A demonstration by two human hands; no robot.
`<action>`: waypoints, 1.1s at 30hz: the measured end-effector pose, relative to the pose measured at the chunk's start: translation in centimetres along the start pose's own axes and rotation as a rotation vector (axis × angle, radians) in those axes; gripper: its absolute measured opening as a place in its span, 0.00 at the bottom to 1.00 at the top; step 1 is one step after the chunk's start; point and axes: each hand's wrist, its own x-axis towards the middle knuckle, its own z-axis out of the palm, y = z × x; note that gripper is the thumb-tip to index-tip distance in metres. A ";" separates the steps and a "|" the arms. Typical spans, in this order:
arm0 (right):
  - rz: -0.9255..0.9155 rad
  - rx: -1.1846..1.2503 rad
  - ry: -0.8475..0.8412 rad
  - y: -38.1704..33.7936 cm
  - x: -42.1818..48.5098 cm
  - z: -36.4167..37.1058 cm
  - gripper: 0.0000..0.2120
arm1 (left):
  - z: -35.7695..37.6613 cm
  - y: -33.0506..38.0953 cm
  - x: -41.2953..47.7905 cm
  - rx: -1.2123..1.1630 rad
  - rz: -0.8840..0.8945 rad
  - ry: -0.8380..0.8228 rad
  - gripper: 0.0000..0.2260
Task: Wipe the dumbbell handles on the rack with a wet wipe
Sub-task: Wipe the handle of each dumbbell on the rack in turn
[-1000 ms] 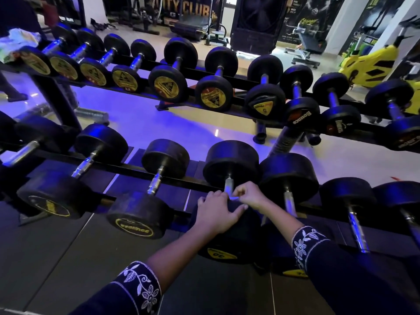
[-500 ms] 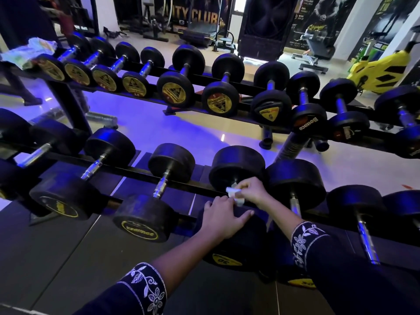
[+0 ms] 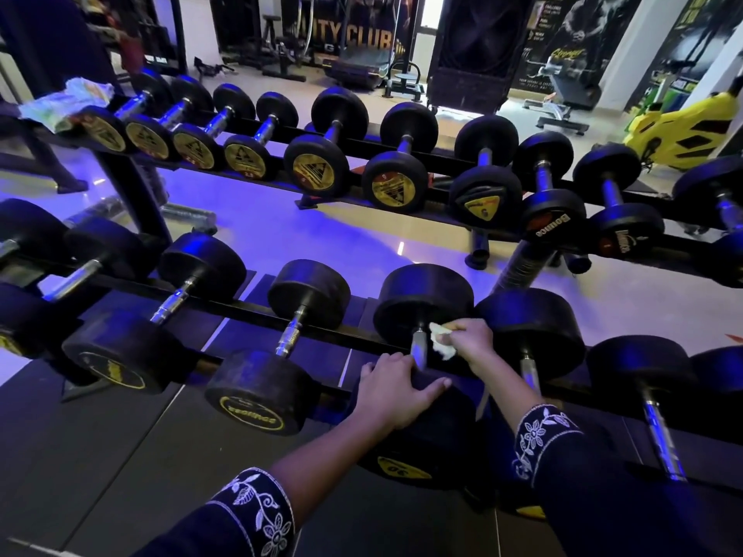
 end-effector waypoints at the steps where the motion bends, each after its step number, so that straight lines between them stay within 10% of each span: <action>1: 0.042 -0.027 0.055 0.7 0.3 0.6 0.07 | 0.0 -0.1 0.0 -0.001 0.001 -0.003 0.26; 11: 0.311 0.051 -0.461 3.2 -2.3 0.3 0.13 | -0.2 -0.5 0.0 -0.009 0.011 0.015 0.24; 17: 0.296 0.373 -0.202 1.8 -0.5 2.3 0.18 | -0.3 -0.7 -0.1 -0.020 0.022 0.015 0.23; 24: 0.329 0.075 -0.486 1.9 -4.4 0.6 0.12 | -0.8 -1.6 0.0 -0.059 0.012 0.000 0.22; 31: 0.169 0.331 -0.148 -0.2 -1.9 2.9 0.08 | -1.4 -2.7 -0.2 -0.094 0.002 0.005 0.23; 33: 0.001 0.054 -0.169 -0.7 -2.3 3.6 0.05 | -1.7 -3.0 -0.3 -0.111 0.000 0.004 0.23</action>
